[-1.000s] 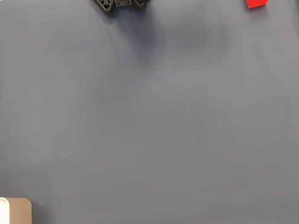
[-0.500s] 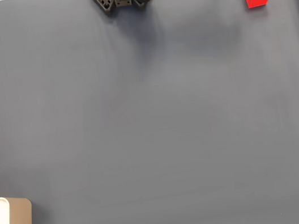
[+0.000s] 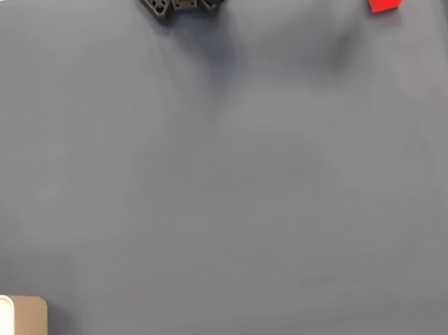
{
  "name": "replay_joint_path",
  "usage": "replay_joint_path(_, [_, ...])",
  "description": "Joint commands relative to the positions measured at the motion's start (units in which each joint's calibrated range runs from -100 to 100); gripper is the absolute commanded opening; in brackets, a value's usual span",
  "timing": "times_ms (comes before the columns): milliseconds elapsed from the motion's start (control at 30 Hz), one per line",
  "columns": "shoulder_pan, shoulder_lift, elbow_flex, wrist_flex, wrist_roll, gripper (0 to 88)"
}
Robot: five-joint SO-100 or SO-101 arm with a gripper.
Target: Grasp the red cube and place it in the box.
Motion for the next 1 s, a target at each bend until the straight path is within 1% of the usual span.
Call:
replay_joint_path(0, [0.59,0.3,0.31,-2.76,-0.34,34.7])
replay_joint_path(567, [1.02,3.76,3.51,-11.7,1.22,35.8])
replay_joint_path(967, [0.45,7.84,4.33,-17.6,1.17,36.0])
